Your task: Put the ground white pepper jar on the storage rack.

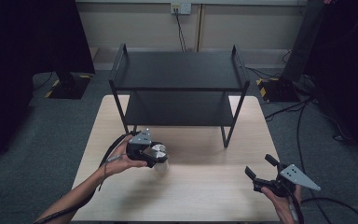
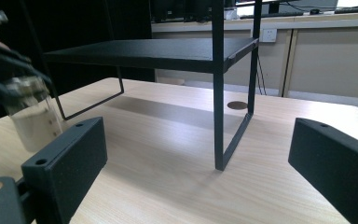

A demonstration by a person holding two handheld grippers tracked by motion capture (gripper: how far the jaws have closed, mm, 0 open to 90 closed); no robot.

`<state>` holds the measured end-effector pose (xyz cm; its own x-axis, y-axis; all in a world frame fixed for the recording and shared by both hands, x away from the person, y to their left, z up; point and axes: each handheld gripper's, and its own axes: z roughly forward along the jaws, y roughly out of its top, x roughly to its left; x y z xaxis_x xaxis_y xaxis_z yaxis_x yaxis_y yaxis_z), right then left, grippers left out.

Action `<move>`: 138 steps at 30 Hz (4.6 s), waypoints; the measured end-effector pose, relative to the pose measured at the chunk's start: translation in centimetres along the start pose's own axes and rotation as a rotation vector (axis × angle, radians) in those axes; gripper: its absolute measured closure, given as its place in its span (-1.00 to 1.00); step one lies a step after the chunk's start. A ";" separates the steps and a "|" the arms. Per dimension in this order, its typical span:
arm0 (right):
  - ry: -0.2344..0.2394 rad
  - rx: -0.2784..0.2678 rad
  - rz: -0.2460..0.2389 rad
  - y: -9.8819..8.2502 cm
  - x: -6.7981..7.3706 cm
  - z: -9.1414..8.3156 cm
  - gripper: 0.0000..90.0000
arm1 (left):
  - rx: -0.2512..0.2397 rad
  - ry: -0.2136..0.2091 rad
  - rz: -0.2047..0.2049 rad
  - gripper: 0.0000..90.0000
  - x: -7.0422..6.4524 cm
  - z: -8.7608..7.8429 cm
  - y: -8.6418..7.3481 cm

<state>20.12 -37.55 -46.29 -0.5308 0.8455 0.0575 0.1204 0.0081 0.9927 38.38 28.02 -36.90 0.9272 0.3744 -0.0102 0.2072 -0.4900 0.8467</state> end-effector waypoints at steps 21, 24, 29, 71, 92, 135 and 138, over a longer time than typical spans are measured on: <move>0.001 -0.008 0.007 -0.1 0.0 0.0 -0.91 | -0.083 0.133 0.030 -0.23 -2.5 -11.7 15.6; 0.002 -0.005 0.011 -0.2 0.0 0.0 -0.91 | -0.086 0.155 0.031 -0.23 -2.8 -12.8 17.4; 0.006 -0.009 0.010 -0.2 0.0 0.0 -0.91 | -0.104 0.194 0.011 -0.23 -2.8 -14.6 20.2; -0.009 -0.025 0.023 -0.3 -0.4 -0.6 -0.91 | -0.158 0.628 -0.303 -0.23 7.4 -10.0 23.3; -0.004 -0.032 0.021 -0.3 -0.3 -0.6 -0.91 | -0.259 0.618 -0.247 -0.92 4.6 -12.8 22.4; 0.030 -0.020 0.006 0.0 0.6 0.4 -0.91 | -0.277 0.495 -0.242 -0.89 -4.4 -19.6 8.4; 0.030 -0.021 0.005 0.0 0.6 0.4 -0.91 | -0.285 0.500 -0.241 -0.89 -4.3 -19.5 8.5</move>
<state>20.13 -36.87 -46.28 -0.5555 0.8289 0.0658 0.1057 -0.0081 0.9944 30.02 37.60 -19.30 0.5919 0.8056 -0.0263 0.2368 -0.1426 0.9610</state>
